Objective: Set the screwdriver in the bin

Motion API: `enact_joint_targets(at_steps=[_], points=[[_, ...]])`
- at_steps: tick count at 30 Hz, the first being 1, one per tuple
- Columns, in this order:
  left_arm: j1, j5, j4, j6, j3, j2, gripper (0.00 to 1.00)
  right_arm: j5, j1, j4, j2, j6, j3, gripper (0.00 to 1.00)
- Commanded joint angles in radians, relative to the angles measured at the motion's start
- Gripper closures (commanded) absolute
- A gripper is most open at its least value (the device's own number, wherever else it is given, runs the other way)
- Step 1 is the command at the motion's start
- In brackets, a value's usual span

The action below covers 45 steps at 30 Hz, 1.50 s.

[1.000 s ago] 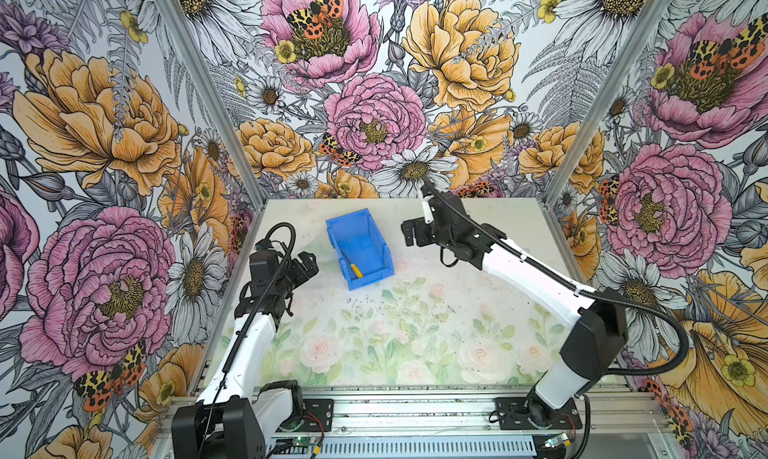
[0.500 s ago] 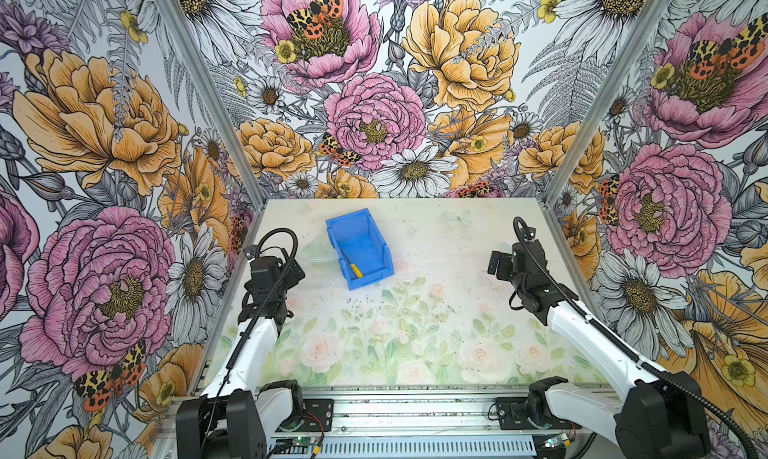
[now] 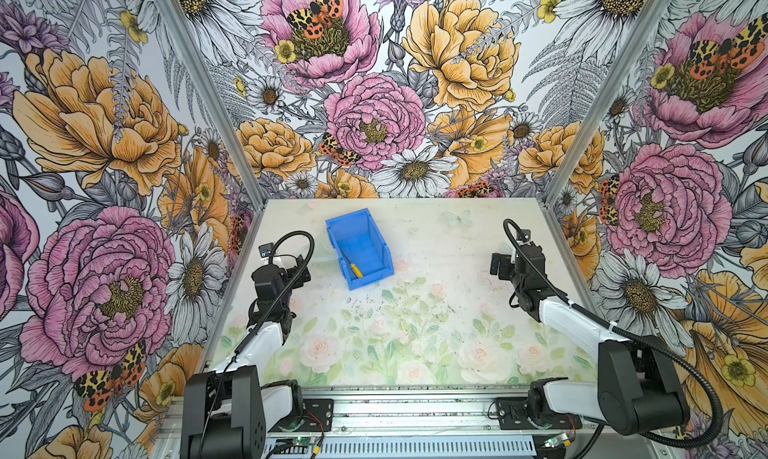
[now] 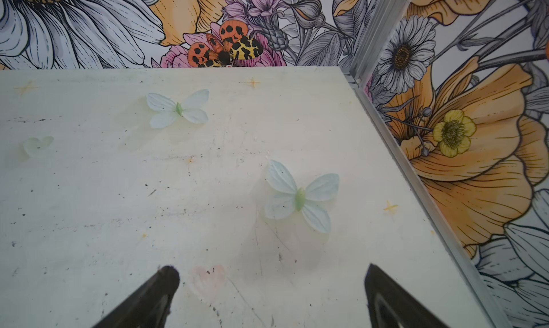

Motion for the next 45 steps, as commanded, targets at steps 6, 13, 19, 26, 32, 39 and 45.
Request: enact_joint_targets(at_steps=[6,13,19,26,32,39,45], points=[[-0.033,0.063,0.241,0.030,-0.023,0.110,0.01,-0.112,-0.046,0.208,0.069,-0.050,-0.037,0.01],[-0.038,0.090,0.363,0.024,-0.028,0.203,0.01,-0.090,-0.063,0.270,0.073,-0.099,-0.052,0.00],[-0.041,0.106,0.425,0.036,-0.015,0.282,0.01,-0.096,-0.081,0.384,0.177,-0.063,-0.058,0.00],[-0.059,0.103,0.507,0.059,-0.027,0.356,0.01,-0.130,-0.106,0.524,0.176,-0.041,-0.140,0.01],[-0.069,0.087,0.513,0.065,-0.028,0.365,0.01,-0.109,-0.108,0.647,0.202,-0.037,-0.196,0.01],[-0.081,0.072,0.525,0.072,-0.027,0.370,0.01,-0.104,-0.107,0.652,0.199,-0.038,-0.200,0.00],[-0.088,0.064,0.518,0.080,-0.025,0.369,0.01,-0.104,-0.107,0.645,0.203,-0.038,-0.195,0.01]])
